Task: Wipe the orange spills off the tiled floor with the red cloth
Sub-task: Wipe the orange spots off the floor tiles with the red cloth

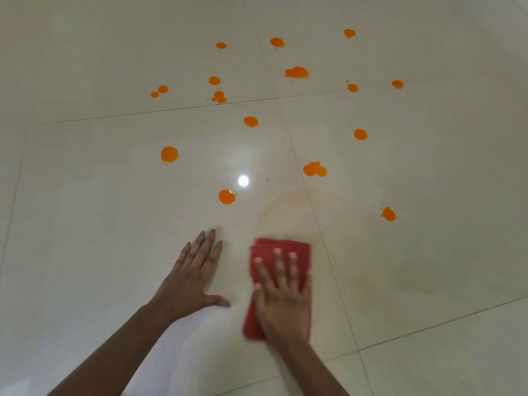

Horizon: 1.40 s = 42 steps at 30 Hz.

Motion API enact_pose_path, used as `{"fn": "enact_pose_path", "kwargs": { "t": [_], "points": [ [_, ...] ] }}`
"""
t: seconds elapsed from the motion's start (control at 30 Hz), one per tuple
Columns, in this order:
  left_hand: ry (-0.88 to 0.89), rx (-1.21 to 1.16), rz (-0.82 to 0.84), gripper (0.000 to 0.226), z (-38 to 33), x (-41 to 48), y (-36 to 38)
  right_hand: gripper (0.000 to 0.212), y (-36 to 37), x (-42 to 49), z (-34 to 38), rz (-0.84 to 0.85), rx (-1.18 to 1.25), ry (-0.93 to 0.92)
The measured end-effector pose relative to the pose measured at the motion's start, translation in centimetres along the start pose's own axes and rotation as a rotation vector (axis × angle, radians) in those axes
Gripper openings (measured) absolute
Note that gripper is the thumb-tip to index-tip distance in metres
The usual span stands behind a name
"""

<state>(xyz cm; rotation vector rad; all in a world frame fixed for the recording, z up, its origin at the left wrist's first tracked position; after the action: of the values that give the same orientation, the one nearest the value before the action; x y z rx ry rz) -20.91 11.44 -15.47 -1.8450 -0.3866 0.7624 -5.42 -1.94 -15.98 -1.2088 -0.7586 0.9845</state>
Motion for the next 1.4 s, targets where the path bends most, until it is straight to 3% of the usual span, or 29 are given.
{"fn": "enact_pose_path", "kwargs": {
  "t": [0.07, 0.1, 0.2, 0.3, 0.33, 0.43, 0.5, 0.53, 0.57, 0.67, 0.73, 0.83, 0.93, 1.1, 1.17, 1.3, 1.37, 1.4],
  "points": [
    [-0.026, 0.009, 0.000, 0.113, 1.2, -0.6, -0.4, 0.051, 0.2, 4.4, 2.6, 0.035, 0.004, -0.232],
    [-0.031, 0.016, 0.011, 0.112, 1.5, -0.6, -0.7, 0.050, 0.2, 7.2, 2.2, 0.040, -0.016, -0.251],
    [-0.062, 0.018, 0.027, 0.110, 2.4, -1.1, -1.2, 0.057, -0.6, 11.5, -3.0, 0.027, -0.108, 0.002],
    [-0.095, 0.007, 0.031, 0.108, 2.5, -1.6, -0.9, 0.057, -0.7, 6.4, -5.0, -0.063, -0.043, 0.328],
    [-0.104, 0.003, 0.023, 0.108, 2.6, -1.7, -0.8, 0.056, -0.8, 3.9, -3.6, -0.076, -0.041, 0.355],
    [-0.103, 0.023, 0.001, 0.108, 2.5, -1.6, -0.5, 0.054, 0.4, 1.1, 1.7, -0.014, -0.020, 0.072],
    [-0.060, 0.065, -0.025, 0.108, 2.1, -1.4, -0.7, 0.051, 0.5, 4.7, 2.6, 0.012, -0.048, -0.151],
    [-0.021, 0.077, -0.027, 0.108, 1.5, -1.1, -0.7, 0.050, 0.4, 6.8, 1.3, 0.000, -0.065, -0.156],
    [0.009, 0.076, -0.021, 0.107, 0.8, -0.9, -0.8, 0.051, 0.1, 8.4, -0.4, -0.024, -0.089, -0.089],
    [0.084, 0.074, 0.002, 0.106, -1.9, 0.2, -0.4, 0.057, -0.6, 7.0, -7.1, -0.111, -0.077, 0.373],
    [0.099, 0.063, 0.022, 0.107, -3.2, 0.9, 0.1, 0.058, -0.8, 2.1, -7.4, -0.144, -0.065, 0.508],
    [0.102, 0.053, 0.034, 0.111, -3.8, 1.4, 0.5, 0.057, 0.0, -2.7, -3.0, -0.042, -0.075, 0.233],
    [0.115, 0.066, 0.031, 0.111, -3.8, 1.5, 0.4, 0.052, 0.1, 1.9, -2.8, 0.011, -0.089, -0.113],
    [-0.034, 0.000, 0.051, 0.110, -1.3, 0.0, -0.2, 0.052, -0.7, 3.8, -5.3, -0.080, -0.082, 0.169],
    [-0.111, -0.041, 0.045, 0.112, 0.7, -1.0, -0.5, 0.053, -0.3, 0.7, -1.4, -0.039, -0.024, 0.049],
    [-0.237, -0.084, 0.008, 0.116, 4.6, -3.0, -0.7, 0.049, 1.3, 3.3, 6.2, 0.038, 0.023, -0.441],
    [-0.280, -0.097, -0.007, 0.120, 5.9, -3.6, -0.6, 0.046, 1.8, 8.7, 7.4, 0.031, -0.030, -0.497],
    [-0.289, -0.090, -0.028, 0.123, 6.2, -3.7, -0.6, 0.047, 1.6, 11.0, 6.8, 0.013, -0.064, -0.429]
  ]
}}
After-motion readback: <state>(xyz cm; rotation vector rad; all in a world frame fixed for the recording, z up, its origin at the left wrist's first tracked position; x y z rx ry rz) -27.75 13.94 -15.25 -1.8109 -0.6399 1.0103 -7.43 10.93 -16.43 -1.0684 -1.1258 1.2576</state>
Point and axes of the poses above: each hand's wrist, its own x-axis towards the middle knuckle, its own y-axis out of the palm, z = x × y, the point moved 2 cm from there along x, towards the middle knuckle, and after that the axes turned 2 degrees about -y, right-handed, at the moved point
